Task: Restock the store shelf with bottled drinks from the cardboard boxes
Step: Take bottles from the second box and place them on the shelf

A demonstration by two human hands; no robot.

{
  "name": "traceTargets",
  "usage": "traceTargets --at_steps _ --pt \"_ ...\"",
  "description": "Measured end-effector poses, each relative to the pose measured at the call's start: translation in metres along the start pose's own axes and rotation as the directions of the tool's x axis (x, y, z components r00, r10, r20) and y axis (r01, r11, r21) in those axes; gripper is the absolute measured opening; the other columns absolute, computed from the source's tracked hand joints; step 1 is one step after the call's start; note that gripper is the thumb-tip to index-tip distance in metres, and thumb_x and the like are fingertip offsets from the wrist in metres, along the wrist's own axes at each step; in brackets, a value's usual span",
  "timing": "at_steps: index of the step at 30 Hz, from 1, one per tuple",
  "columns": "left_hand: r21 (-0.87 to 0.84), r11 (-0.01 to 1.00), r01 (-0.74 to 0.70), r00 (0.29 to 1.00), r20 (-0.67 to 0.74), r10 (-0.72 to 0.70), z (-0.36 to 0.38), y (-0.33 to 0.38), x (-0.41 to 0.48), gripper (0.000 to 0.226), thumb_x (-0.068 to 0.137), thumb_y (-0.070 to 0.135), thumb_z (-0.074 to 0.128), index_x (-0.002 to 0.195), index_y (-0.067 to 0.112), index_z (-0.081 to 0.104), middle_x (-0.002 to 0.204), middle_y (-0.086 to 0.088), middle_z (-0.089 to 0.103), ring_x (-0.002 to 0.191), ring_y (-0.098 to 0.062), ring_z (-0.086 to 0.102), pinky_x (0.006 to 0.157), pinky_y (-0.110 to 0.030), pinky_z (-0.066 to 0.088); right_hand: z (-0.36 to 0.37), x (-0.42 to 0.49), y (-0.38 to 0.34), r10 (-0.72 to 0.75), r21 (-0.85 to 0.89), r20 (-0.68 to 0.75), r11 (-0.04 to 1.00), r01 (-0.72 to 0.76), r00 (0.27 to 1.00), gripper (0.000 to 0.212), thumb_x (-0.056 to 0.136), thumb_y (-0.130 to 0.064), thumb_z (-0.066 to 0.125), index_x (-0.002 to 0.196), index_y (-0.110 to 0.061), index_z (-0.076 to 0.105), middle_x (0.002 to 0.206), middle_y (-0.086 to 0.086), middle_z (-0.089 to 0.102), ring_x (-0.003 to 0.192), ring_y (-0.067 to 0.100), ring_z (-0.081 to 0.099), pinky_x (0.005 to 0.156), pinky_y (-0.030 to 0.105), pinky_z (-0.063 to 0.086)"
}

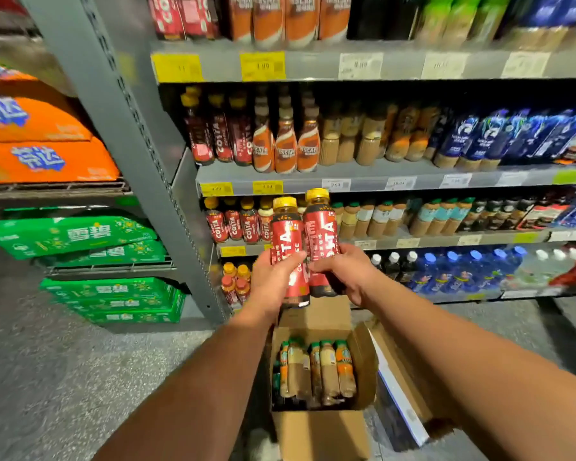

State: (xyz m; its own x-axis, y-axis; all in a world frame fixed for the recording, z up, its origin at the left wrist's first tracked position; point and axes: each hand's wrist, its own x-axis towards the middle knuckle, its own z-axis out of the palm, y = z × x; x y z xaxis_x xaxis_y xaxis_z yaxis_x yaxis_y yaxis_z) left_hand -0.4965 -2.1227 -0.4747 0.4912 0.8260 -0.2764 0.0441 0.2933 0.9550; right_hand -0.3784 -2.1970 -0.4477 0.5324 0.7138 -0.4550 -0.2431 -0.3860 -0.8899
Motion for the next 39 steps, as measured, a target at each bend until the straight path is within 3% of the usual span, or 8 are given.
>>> traceTargets --at_steps 6,9,16,19,21,25,36,39 --pt "-0.039 0.993 -0.111 0.992 -0.065 0.108 -0.013 0.082 -0.046 0.03 0.078 0.02 0.074 0.106 0.018 0.062 0.096 -0.005 0.072 0.083 -0.023 0.07 0.069 -0.034 0.056 0.018 -0.057 -0.071 -0.169 -0.071 0.013 0.983 0.169 0.986 0.046 0.064 0.0 0.08 0.105 -0.008 0.063 0.095 0.011 0.072 0.085 0.028 0.07 0.081 0.045 0.057" --pt "-0.036 0.988 -0.15 0.984 -0.099 0.146 -0.024 0.106 -0.063 0.021 0.078 0.021 0.074 0.096 0.023 0.063 0.091 -0.003 0.072 0.079 -0.02 0.07 0.063 -0.029 0.054 0.029 -0.079 -0.092 -0.206 -0.091 0.021 0.974 0.207 0.978 0.046 0.064 -0.002 0.081 0.105 -0.01 0.064 0.092 0.007 0.072 0.082 0.024 0.07 0.071 0.035 0.057" --pt "-0.015 0.976 -0.219 0.968 -0.127 0.215 -0.048 0.168 -0.073 0.023 0.077 0.02 0.075 0.098 0.021 0.066 0.093 -0.004 0.073 0.083 -0.024 0.07 0.076 -0.037 0.057 0.057 -0.101 -0.146 -0.291 -0.089 0.026 0.952 0.292 0.957 0.044 0.062 -0.004 0.084 0.099 -0.014 0.062 0.082 0.001 0.071 0.062 0.011 0.069 0.045 0.019 0.05" --pt "-0.029 0.965 -0.262 0.96 -0.11 0.258 -0.059 0.197 -0.067 0.023 0.079 0.02 0.074 0.1 0.022 0.065 0.09 -0.001 0.073 0.078 -0.02 0.071 0.062 -0.027 0.055 0.072 -0.099 -0.174 -0.334 -0.121 0.01 0.935 0.332 0.943 0.047 0.059 -0.007 0.087 0.099 -0.013 0.063 0.085 0.002 0.072 0.073 0.017 0.07 0.065 0.03 0.057" --pt "-0.011 0.959 -0.283 0.955 -0.099 0.28 -0.068 0.218 -0.061 0.024 0.079 0.021 0.074 0.101 0.022 0.064 0.093 -0.002 0.072 0.081 -0.02 0.07 0.066 -0.029 0.056 0.084 -0.096 -0.194 -0.352 -0.126 -0.001 0.929 0.349 0.936 0.053 0.056 -0.01 0.088 0.103 -0.013 0.064 0.091 0.005 0.072 0.082 0.024 0.07 0.08 0.041 0.058" --pt "0.023 0.95 -0.312 0.947 -0.068 0.313 -0.086 0.26 -0.041 0.028 0.079 0.021 0.074 0.105 0.019 0.066 0.096 -0.004 0.072 0.086 -0.023 0.07 0.082 -0.04 0.056 0.106 -0.087 -0.226 -0.394 -0.082 -0.033 0.917 0.391 0.918 0.049 0.054 -0.009 0.088 0.099 -0.011 0.068 0.087 0.006 0.074 0.077 0.024 0.072 0.073 0.039 0.059" --pt "0.067 0.919 -0.388 0.922 0.015 0.388 -0.096 0.316 0.034 0.024 0.072 0.025 0.081 0.091 0.03 0.066 0.088 0.007 0.074 0.077 -0.01 0.071 0.065 -0.024 0.054 0.121 -0.028 -0.294 -0.453 -0.066 -0.025 0.89 0.451 0.891 0.046 0.062 -0.003 0.084 0.101 -0.011 0.061 0.091 0.006 0.07 0.085 0.025 0.068 0.078 0.039 0.056" --pt "0.091 0.913 -0.398 0.916 -0.021 0.401 -0.086 0.328 0.057 0.03 0.069 0.03 0.083 0.094 0.031 0.066 0.092 0.006 0.073 0.083 -0.012 0.07 0.073 -0.029 0.056 0.114 -0.001 -0.314 -0.472 -0.072 0.016 0.879 0.471 0.882 0.048 0.064 -0.001 0.082 0.105 -0.009 0.06 0.095 0.01 0.071 0.087 0.028 0.068 0.084 0.044 0.056"
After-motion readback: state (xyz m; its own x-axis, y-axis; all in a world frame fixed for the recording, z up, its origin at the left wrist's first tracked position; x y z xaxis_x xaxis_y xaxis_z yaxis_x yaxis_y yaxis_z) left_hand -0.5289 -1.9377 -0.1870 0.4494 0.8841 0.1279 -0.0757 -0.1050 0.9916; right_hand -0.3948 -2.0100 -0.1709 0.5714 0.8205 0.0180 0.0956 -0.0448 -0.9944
